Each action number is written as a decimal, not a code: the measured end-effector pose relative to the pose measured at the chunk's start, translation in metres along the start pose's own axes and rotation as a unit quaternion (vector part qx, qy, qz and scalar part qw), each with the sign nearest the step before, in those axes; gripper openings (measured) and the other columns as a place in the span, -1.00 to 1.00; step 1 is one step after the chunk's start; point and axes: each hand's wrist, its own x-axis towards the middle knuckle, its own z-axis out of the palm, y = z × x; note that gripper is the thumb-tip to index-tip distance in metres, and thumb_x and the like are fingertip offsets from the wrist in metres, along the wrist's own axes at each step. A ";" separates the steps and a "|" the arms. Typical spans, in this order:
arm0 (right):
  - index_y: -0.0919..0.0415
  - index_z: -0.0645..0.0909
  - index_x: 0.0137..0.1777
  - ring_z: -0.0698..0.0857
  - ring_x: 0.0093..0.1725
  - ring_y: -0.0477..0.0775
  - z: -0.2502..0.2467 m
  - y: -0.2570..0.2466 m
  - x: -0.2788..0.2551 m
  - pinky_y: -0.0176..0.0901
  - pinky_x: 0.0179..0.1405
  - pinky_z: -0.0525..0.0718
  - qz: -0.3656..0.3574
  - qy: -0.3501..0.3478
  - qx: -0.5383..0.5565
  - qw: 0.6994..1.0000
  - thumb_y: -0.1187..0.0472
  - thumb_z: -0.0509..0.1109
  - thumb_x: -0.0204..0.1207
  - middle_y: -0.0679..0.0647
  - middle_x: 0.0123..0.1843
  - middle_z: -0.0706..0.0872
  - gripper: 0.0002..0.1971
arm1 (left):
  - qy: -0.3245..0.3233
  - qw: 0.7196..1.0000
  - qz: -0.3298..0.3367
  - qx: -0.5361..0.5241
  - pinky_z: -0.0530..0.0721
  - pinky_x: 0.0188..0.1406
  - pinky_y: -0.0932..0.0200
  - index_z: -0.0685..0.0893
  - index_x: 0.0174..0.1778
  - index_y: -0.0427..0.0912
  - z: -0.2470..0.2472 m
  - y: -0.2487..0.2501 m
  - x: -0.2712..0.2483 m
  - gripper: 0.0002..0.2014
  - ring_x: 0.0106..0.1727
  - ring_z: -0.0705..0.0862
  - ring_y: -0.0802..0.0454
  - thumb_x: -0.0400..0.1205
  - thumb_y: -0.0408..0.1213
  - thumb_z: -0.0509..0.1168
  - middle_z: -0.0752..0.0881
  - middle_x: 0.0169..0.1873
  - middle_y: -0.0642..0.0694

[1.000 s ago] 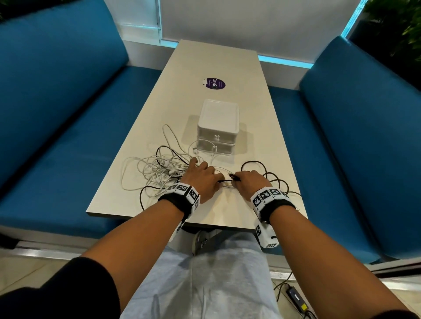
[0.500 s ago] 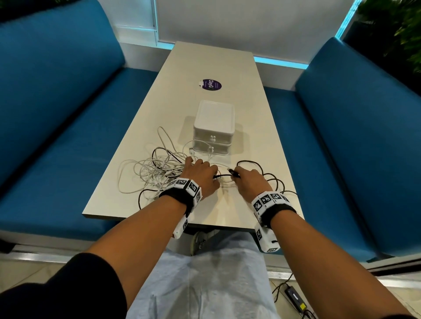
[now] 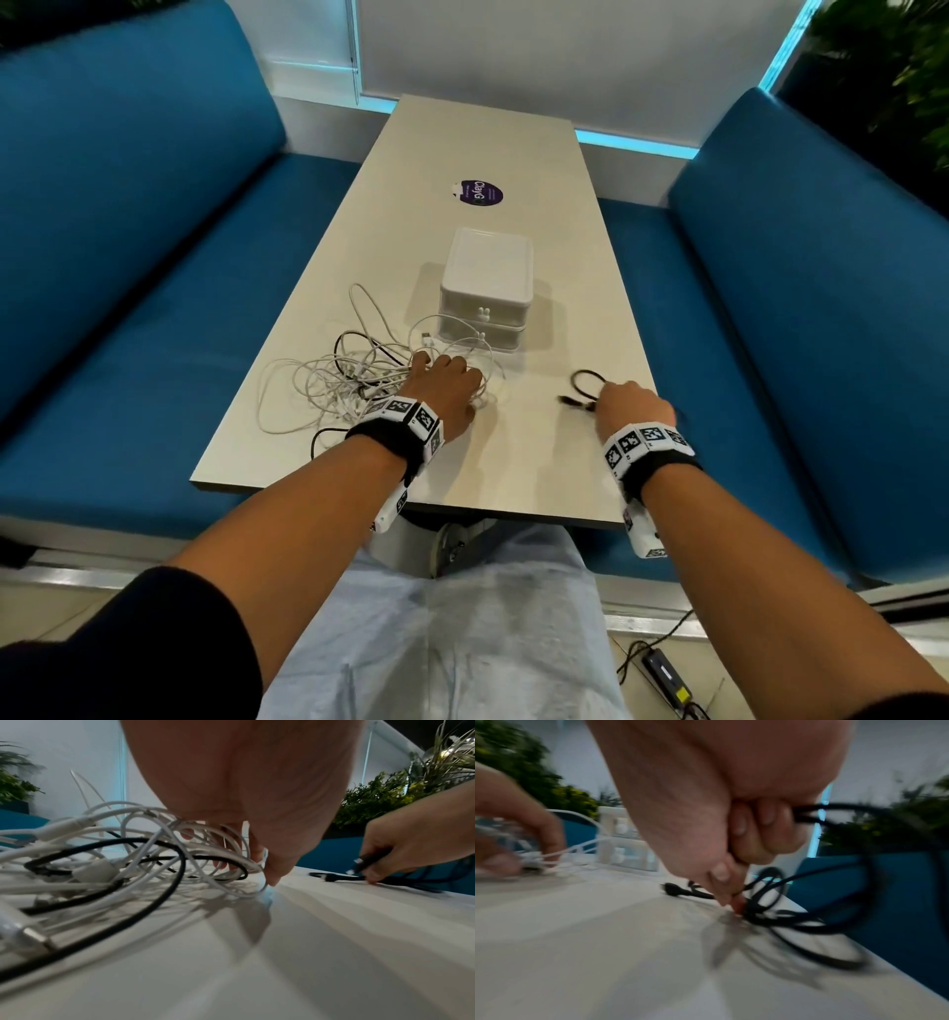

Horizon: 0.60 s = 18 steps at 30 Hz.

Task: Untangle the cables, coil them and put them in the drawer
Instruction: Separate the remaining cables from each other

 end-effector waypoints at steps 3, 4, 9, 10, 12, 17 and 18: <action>0.21 0.60 0.04 0.69 -0.01 0.20 -0.003 0.019 -0.003 -0.03 -0.16 0.56 0.065 -0.004 0.002 0.998 0.34 0.18 0.59 0.15 0.08 0.70 -0.82 | 0.002 1.000 0.006 -0.013 0.18 0.48 -0.20 0.55 0.30 -0.01 0.000 -0.002 0.000 -0.68 0.34 0.48 -0.12 0.62 -0.12 0.26 0.56 0.23 -0.07; 0.22 0.58 0.01 0.69 -0.01 0.21 -0.004 0.020 -0.002 -0.02 -0.15 0.58 0.075 0.001 0.015 0.997 0.34 0.18 0.58 0.16 0.08 0.71 -0.85 | 0.005 1.000 0.008 -0.017 0.18 0.48 -0.20 0.54 0.31 -0.02 0.000 -0.002 -0.001 -0.67 0.34 0.49 -0.12 0.62 -0.12 0.27 0.56 0.24 -0.07; 0.21 0.40 0.37 0.69 0.13 0.35 -0.007 -0.004 0.002 0.05 -0.12 0.55 0.056 0.048 0.147 0.986 0.26 0.17 0.61 0.26 0.14 0.69 -0.66 | 0.053 0.998 0.014 -0.044 0.22 0.47 -0.16 0.54 0.28 -0.08 -0.003 0.002 0.000 -0.63 0.35 0.48 -0.13 0.58 -0.06 0.33 0.51 0.27 -0.07; 0.17 0.37 0.43 0.69 0.11 0.35 -0.007 -0.011 0.001 0.03 -0.13 0.54 0.038 0.048 0.165 0.984 0.23 0.17 0.61 0.26 0.13 0.69 -0.61 | 0.065 0.996 0.015 -0.057 0.22 0.46 -0.14 0.56 0.25 -0.08 -0.005 0.001 -0.001 -0.63 0.36 0.47 -0.12 0.57 -0.03 0.35 0.50 0.28 -0.06; 0.15 0.40 0.47 0.69 0.11 0.35 -0.006 -0.024 0.000 -0.02 -0.13 0.54 0.015 0.038 0.201 0.979 0.18 0.19 0.61 0.27 0.17 0.68 -0.58 | 0.084 0.993 0.019 -0.085 0.24 0.45 -0.10 0.62 0.19 -0.10 -0.010 -0.004 -0.003 -0.61 0.38 0.44 -0.10 0.55 0.04 0.40 0.47 0.34 -0.06; 0.32 0.59 0.20 0.67 0.00 0.34 -0.006 -0.056 0.000 -0.05 -0.19 0.53 -0.048 -0.005 0.255 0.966 0.19 0.09 0.68 0.34 0.13 0.71 -0.69 | 0.102 0.981 0.013 -0.167 0.35 0.36 -0.03 0.66 0.18 -0.11 -0.029 -0.020 -0.010 -0.43 0.34 0.43 -0.08 0.42 0.23 0.48 0.50 0.28 -0.03; 0.33 0.59 0.21 0.67 0.06 0.36 -0.006 -0.061 -0.001 -0.02 -0.13 0.56 -0.065 -0.015 0.265 0.962 0.20 0.08 0.70 0.35 0.15 0.71 -0.69 | 0.103 0.978 0.011 -0.182 0.37 0.35 -0.02 0.63 0.20 -0.10 -0.032 -0.022 -0.012 -0.40 0.34 0.41 -0.08 0.39 0.23 0.51 0.49 0.28 -0.03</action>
